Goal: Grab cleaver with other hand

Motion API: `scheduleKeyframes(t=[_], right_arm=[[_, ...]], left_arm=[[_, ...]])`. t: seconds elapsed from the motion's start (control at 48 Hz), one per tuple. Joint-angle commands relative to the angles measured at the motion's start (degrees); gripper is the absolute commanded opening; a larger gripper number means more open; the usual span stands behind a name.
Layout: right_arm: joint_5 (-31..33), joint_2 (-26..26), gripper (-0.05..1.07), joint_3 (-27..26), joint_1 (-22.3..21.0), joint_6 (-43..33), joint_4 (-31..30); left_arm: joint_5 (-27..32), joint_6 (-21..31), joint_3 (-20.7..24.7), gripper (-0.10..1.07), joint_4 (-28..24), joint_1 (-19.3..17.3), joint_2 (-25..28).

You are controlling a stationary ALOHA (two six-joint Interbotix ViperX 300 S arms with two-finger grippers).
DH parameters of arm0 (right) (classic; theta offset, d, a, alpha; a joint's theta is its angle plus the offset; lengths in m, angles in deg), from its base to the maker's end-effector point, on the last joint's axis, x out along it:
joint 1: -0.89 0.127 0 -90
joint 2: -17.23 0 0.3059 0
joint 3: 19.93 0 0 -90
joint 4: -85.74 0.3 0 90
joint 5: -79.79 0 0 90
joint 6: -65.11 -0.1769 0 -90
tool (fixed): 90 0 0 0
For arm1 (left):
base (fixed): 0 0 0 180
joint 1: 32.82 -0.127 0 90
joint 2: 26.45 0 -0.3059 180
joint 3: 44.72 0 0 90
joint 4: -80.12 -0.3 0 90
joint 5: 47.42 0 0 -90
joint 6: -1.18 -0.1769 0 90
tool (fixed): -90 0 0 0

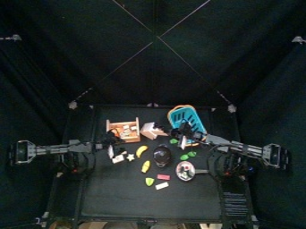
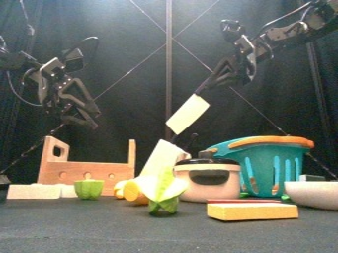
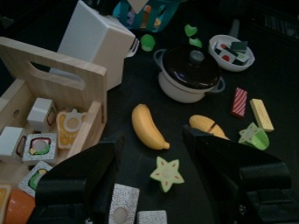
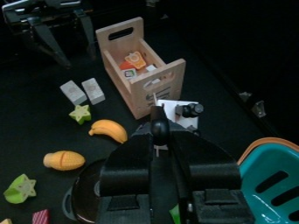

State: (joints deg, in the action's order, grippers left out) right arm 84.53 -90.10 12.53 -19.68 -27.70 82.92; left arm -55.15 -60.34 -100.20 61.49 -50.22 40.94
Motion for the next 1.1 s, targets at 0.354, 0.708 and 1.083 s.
scheduleKeyframes(t=[0.354, 0.708, 1.083], right_arm=[[-7.2, -1.5, 0.42, 2.0, 4.8, 0.1, 0.2], [-25.5, -0.7, 0.42, 5.6, 10.4, 0.1, 0.2], [-30.2, 4.0, 0.42, 3.9, 13.5, 0.3, -0.1]], left_arm=[[-6.7, -1.9, 0.6, 0.91, -4.0, -0.2, -0.7], [-28.6, -11.2, -1.6, 0.91, -6.3, -0.5, -0.3], [-37.8, -16.1, -1.3, 0.91, 0.9, 0.5, 1.4]])
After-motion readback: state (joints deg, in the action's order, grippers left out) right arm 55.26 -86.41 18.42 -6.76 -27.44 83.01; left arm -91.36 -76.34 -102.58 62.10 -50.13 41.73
